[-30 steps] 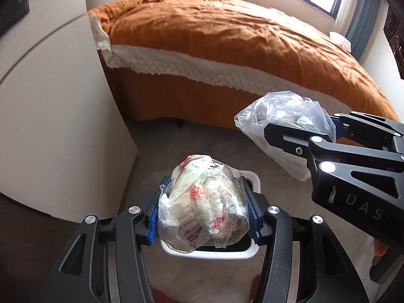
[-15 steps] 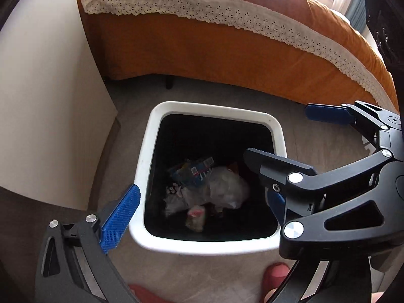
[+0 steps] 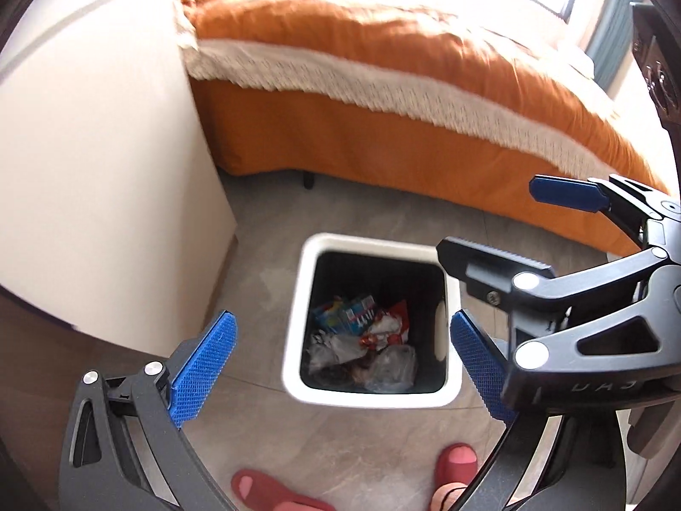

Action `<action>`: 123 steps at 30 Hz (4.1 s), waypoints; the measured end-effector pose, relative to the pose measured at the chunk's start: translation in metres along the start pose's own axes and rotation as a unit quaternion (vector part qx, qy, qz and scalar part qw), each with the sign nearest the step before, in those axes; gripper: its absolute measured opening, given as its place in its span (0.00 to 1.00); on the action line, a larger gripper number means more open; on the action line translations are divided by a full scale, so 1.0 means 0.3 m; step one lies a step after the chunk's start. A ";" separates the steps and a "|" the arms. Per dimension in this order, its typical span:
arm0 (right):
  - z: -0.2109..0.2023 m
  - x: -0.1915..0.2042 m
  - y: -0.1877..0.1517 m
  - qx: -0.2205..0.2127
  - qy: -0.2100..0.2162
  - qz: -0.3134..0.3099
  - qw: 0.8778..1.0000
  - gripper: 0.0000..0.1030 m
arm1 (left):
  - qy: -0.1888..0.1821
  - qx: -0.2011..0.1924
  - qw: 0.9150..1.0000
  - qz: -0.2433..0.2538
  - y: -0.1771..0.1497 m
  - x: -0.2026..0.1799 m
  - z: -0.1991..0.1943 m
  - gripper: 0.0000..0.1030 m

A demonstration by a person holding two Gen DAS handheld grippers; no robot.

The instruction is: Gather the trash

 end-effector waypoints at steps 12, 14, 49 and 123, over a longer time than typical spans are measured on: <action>-0.506 0.354 0.420 -0.110 0.024 -0.051 0.992 0.96 | 0.075 -0.070 0.991 -0.091 0.225 0.369 -0.608 0.96; -0.594 0.453 0.503 -0.128 0.045 -0.068 0.988 0.96 | 0.092 -0.085 0.984 -0.124 0.252 0.466 -0.743 0.96; -1.067 1.709 1.076 -0.252 0.338 -0.283 0.861 0.96 | 0.429 -0.120 0.806 -0.390 0.109 1.488 -1.826 0.95; -1.115 1.941 0.972 -0.277 0.291 -0.279 0.872 0.96 | 0.436 -0.159 0.799 -0.383 -0.053 1.689 -1.975 0.95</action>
Point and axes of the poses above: each gripper's, at about its wrist camera, not at the fingertips, and z roughly the way its jaws point, x to its left, y to its top, the point moved 7 cm from there along z, roughly the way its jaws point, and after that the axes turned 11 degrees about y, right-handed, at the moved point
